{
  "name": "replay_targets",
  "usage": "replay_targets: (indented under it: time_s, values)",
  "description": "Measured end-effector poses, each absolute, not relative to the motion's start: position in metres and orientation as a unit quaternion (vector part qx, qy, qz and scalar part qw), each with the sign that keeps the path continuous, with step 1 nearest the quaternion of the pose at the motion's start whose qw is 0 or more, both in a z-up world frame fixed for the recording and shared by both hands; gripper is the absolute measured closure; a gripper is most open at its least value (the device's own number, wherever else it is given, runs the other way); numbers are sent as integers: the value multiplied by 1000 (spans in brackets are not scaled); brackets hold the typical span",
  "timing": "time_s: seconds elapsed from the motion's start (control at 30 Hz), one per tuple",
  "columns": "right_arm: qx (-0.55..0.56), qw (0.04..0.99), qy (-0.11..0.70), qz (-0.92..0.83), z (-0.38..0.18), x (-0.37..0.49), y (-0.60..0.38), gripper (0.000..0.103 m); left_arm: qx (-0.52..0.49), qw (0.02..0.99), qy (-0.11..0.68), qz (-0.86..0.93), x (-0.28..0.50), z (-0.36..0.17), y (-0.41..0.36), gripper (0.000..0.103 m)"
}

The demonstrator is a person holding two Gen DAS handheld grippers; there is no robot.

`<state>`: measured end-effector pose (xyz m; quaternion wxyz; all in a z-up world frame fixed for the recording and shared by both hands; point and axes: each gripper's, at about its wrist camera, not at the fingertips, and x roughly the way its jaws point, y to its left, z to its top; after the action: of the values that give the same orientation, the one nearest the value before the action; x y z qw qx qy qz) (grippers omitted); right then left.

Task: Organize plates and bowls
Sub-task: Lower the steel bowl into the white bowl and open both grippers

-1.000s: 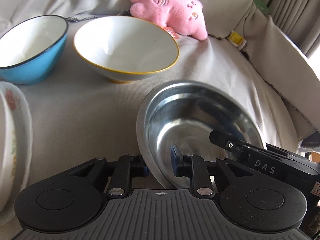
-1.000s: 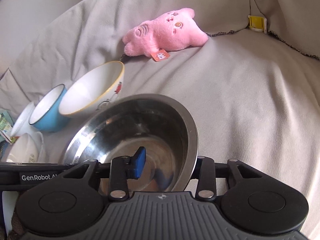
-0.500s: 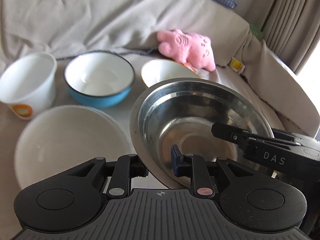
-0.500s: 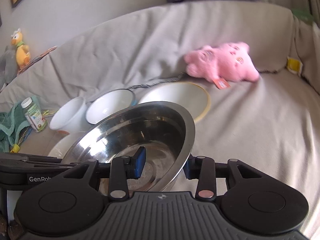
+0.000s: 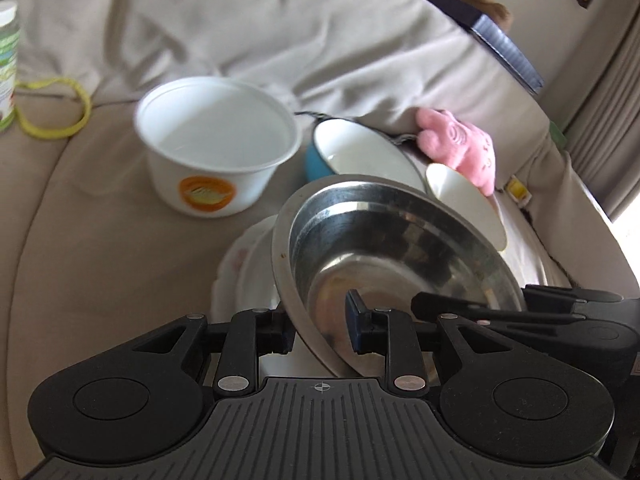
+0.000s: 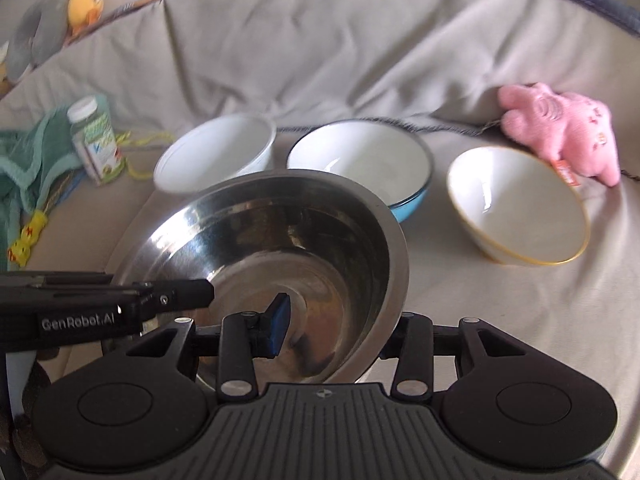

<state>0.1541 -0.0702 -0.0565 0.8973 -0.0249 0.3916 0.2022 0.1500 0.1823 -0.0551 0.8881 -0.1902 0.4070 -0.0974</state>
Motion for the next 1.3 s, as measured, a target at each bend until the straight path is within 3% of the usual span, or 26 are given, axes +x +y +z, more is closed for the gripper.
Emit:
replay_targets:
  time_s: [0.53,1.17,1.3]
  values:
    - [-16,878,435,198,-65,150,-60,62,-169,894,405,-87,140,-58,189,79]
    - [-54,886,423,184,-57,132,-60,61,-135,899,407,-90,134,-54,186,77]
    - [-74,895,403,175,-52,126,-60,47,-131,902,403,-85,134,-54,186,72]
